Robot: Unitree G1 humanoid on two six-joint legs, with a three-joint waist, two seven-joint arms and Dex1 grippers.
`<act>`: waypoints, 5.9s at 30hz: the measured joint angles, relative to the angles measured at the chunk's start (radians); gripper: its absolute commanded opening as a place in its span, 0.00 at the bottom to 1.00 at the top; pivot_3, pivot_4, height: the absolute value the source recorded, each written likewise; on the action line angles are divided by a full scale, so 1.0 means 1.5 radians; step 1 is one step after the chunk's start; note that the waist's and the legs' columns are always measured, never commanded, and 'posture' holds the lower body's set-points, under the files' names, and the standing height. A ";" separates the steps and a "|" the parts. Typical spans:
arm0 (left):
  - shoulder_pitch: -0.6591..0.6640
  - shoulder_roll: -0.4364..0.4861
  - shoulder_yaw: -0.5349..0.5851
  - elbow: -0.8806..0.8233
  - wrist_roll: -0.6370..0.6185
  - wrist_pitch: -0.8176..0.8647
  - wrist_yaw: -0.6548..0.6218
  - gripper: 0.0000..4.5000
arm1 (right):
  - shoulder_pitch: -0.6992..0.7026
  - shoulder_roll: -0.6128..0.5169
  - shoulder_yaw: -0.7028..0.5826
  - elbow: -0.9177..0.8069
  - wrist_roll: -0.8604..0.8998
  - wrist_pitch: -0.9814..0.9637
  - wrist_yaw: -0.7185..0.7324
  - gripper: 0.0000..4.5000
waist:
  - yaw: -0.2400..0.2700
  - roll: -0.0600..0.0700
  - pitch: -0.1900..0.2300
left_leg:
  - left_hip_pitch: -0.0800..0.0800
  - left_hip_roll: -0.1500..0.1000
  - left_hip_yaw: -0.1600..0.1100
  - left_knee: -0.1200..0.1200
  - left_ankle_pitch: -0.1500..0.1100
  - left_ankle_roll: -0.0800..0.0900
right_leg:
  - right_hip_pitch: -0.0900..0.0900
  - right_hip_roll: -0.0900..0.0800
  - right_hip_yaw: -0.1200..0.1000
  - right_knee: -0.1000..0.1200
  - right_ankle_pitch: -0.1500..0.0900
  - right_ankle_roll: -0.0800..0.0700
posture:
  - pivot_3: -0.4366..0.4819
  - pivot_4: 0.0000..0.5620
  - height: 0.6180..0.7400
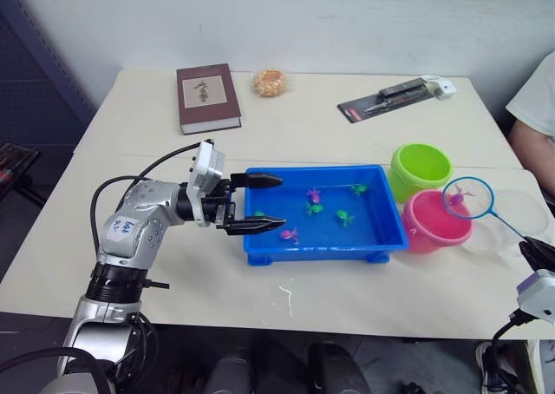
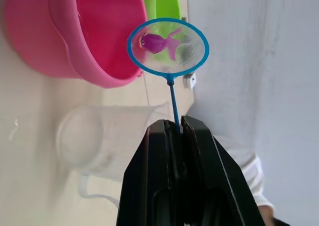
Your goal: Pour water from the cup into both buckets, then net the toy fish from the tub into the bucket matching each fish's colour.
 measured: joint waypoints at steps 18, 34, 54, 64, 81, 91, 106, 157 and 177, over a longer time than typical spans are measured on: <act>0.000 -0.013 -0.002 0.000 0.000 0.001 0.014 0.99 | 0.051 -0.003 0.050 0.022 -0.263 -0.051 -0.334 0.00 | -0.001 0.000 0.000 | 0.000 0.000 0.000 0.000 0.000 0.000 | 0.000 0.000 0.003 0.000 0.000 0.000 | 0.48 0.27 0.99; 0.033 0.053 0.025 -0.001 0.004 -0.002 0.006 0.99 | 0.014 -0.052 0.089 -0.044 0.149 0.078 -0.154 0.00 | -0.018 0.000 0.000 | 0.001 0.001 0.000 -0.001 0.000 0.000 | 0.000 0.001 0.006 0.000 0.000 0.000 | 0.48 0.27 0.99; 0.141 0.126 0.114 -0.023 0.026 -0.028 0.027 0.99 | -0.283 -0.197 0.381 -0.269 0.792 0.965 -0.058 0.00 | 0.000 0.000 0.000 | -0.002 0.000 -0.004 0.000 0.000 0.000 | 0.000 -0.006 0.002 -0.001 0.000 0.000 | 0.48 0.27 0.99; 0.146 0.119 0.121 -0.051 0.025 -0.030 0.042 0.99 | -0.437 -0.219 0.524 -0.208 0.694 1.071 -0.087 0.00 | 0.000 0.000 0.000 | -0.003 0.000 -0.003 0.000 0.000 0.001 | -0.001 -0.004 0.001 -0.001 0.000 0.000 | 0.48 0.27 0.99; 0.146 0.107 0.119 -0.089 0.019 -0.006 0.085 0.99 | -0.555 -0.172 0.648 -0.175 0.538 1.039 -0.038 0.00 | -0.001 0.000 0.000 | -0.003 0.000 -0.003 0.000 0.000 0.000 | -0.002 -0.004 -0.002 -0.001 0.000 0.000 | 0.48 0.27 0.99; 0.147 0.107 0.119 -0.102 0.013 0.001 0.090 0.99 | -0.534 -0.173 0.614 -0.179 0.523 1.018 0.004 0.00 | -0.001 0.000 0.000 | -0.003 0.000 -0.003 0.000 0.000 0.000 | -0.002 -0.004 -0.003 -0.001 0.000 0.000 | 0.48 0.27 0.99; 0.143 0.105 0.113 -0.092 0.012 -0.001 0.064 0.99 | -0.356 -0.171 0.349 -0.255 0.625 0.995 0.135 0.00 | 0.002 0.000 0.000 | -0.003 0.000 -0.003 0.000 0.000 0.000 | -0.001 -0.003 -0.003 -0.001 0.000 0.000 | 0.48 0.27 0.99; 0.001 -0.007 0.011 0.002 0.029 -0.010 0.020 0.99 | 0.119 0.090 0.064 -0.070 -0.210 0.003 -0.300 0.00 | -0.001 0.001 -0.001 | 0.000 0.000 0.000 -0.001 0.000 0.000 | -0.001 0.000 0.005 0.000 0.000 0.000 | 0.48 0.27 0.99; 0.001 -0.012 0.011 -0.006 0.028 0.007 0.025 0.99 | 0.112 0.061 0.067 -0.070 -0.237 0.042 -0.340 0.00 | -0.001 0.000 -0.001 | 0.000 -0.001 0.000 -0.001 0.000 0.000 | 0.000 0.000 0.006 0.000 0.000 0.000 | 0.48 0.27 0.99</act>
